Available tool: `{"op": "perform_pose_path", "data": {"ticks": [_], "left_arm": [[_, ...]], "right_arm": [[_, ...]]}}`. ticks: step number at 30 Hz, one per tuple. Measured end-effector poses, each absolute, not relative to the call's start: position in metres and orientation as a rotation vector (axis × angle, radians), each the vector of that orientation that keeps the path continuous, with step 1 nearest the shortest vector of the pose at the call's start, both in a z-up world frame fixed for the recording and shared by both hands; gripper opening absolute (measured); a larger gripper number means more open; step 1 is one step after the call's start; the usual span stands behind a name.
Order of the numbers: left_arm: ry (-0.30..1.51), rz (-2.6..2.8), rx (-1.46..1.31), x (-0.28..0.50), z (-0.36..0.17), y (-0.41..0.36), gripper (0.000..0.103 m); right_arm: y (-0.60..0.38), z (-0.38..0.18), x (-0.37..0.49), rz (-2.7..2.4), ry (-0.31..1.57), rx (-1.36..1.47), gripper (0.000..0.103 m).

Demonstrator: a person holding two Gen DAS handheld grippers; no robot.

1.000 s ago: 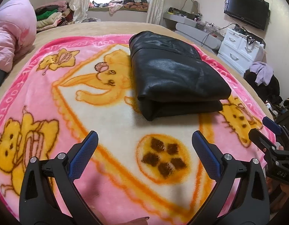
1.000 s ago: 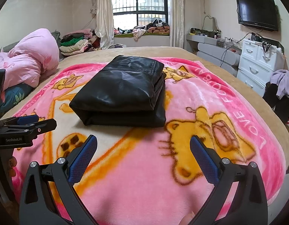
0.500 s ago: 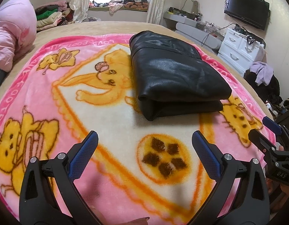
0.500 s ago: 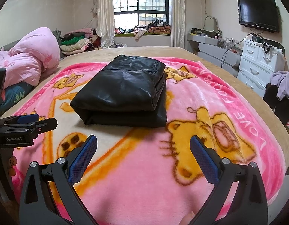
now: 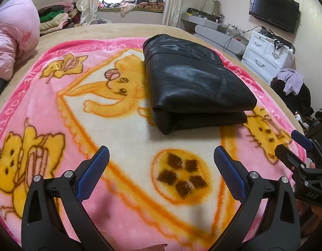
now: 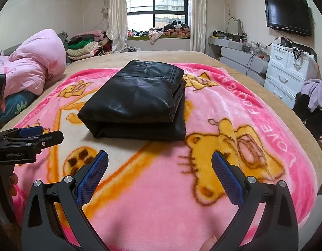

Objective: Fold large clothes

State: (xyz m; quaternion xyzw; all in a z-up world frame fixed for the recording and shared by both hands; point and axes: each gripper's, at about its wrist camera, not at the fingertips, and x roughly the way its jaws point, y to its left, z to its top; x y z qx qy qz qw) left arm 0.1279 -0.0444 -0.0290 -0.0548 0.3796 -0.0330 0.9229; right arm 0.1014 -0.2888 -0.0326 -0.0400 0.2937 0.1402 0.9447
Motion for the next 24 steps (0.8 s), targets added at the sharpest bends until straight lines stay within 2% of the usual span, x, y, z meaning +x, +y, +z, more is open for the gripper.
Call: {"op": "perform_pose_path", "data": {"ticks": [18,24], "left_arm": [[0.802,-0.038,-0.097,0.132,-0.029,-0.044,0.094],[0.856,-0.03,-0.264,0.14,-0.02,0.006,0.094]], "right_arm": [[-0.323,-0.024,0.096,0.21,0.602,-0.018,0.098],[-0.428,-0.023,0.091,-0.071,0.602,0.023,0.098]]}}
